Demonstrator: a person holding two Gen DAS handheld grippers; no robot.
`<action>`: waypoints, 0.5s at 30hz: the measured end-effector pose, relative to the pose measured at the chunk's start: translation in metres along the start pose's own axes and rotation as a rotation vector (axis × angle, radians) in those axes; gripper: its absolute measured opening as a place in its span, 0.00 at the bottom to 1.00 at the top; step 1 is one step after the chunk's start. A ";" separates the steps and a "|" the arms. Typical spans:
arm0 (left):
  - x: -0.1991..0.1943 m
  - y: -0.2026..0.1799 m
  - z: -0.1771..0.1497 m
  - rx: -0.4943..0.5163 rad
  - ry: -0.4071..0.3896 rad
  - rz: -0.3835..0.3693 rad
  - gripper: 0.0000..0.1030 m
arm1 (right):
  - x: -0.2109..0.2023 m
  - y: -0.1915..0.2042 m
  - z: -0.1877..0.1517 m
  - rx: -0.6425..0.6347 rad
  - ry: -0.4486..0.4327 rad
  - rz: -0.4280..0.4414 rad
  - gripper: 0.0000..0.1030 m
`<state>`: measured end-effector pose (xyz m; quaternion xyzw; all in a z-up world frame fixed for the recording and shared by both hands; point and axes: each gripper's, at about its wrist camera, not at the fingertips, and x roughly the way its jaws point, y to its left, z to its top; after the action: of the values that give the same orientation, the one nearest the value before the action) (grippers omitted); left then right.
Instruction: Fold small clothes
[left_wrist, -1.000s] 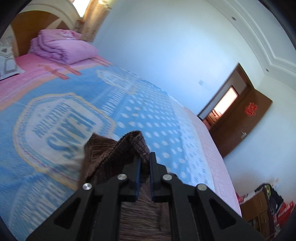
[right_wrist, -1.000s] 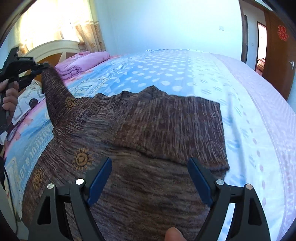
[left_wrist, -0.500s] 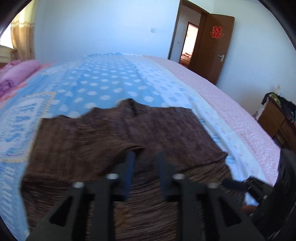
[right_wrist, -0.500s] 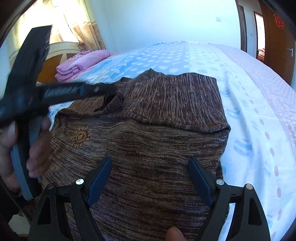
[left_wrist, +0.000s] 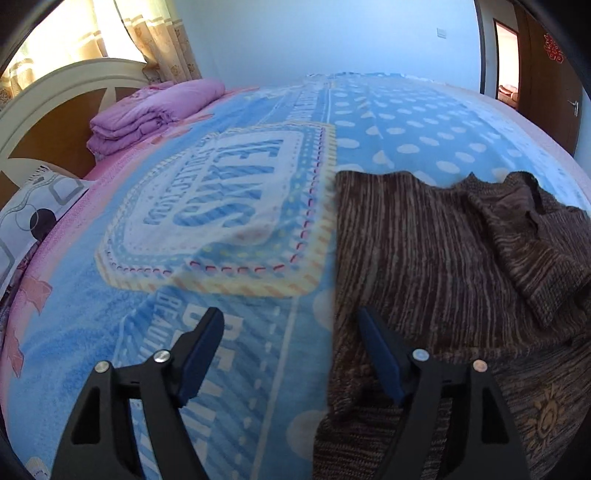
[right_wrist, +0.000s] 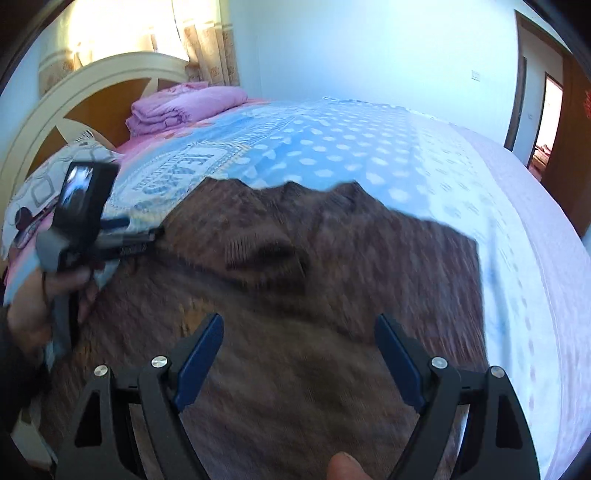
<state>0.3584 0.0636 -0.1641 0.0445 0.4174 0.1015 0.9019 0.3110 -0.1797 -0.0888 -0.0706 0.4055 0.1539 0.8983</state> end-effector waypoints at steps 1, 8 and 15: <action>-0.002 -0.001 -0.003 0.001 -0.009 0.008 0.77 | 0.009 0.007 0.008 -0.015 0.005 -0.018 0.82; 0.007 0.011 -0.003 -0.075 0.006 -0.042 0.88 | 0.087 0.050 0.036 -0.145 0.093 -0.143 0.82; 0.010 0.018 -0.005 -0.118 0.018 -0.084 0.91 | 0.071 -0.074 0.063 0.126 0.055 -0.493 0.82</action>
<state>0.3586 0.0831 -0.1716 -0.0273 0.4203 0.0886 0.9026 0.4245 -0.2182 -0.1007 -0.1152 0.4090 -0.0974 0.9000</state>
